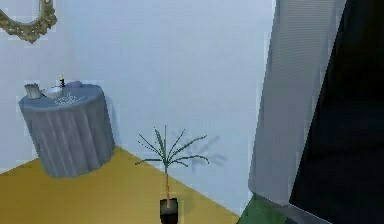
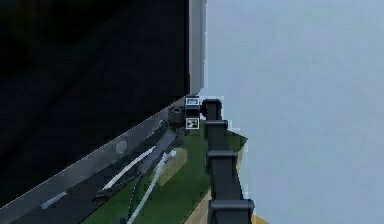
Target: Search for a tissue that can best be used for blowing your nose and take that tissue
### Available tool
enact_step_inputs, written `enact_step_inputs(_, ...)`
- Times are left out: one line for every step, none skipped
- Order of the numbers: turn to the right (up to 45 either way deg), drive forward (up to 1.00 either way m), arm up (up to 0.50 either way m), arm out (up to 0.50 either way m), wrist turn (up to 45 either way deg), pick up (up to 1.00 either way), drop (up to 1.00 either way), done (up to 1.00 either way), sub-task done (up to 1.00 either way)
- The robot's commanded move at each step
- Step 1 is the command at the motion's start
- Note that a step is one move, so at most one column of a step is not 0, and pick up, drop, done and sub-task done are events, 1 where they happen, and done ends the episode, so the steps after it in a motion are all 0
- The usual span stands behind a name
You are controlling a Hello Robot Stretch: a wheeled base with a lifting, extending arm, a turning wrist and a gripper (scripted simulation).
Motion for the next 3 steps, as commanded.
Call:
enact_step_inputs(0.0, 0.0, 0.0, 0.0, 45.0, 0.0, 0.0, 0.0, 0.0)
enact_step_inputs(0.0, 0.0, 0.0, 0.0, 45.0, 0.0, 0.0, 0.0, 0.0)
enact_step_inputs(0.0, 0.0, 0.0, 0.0, 12.0, 0.0, 0.0, 0.0, 0.0)
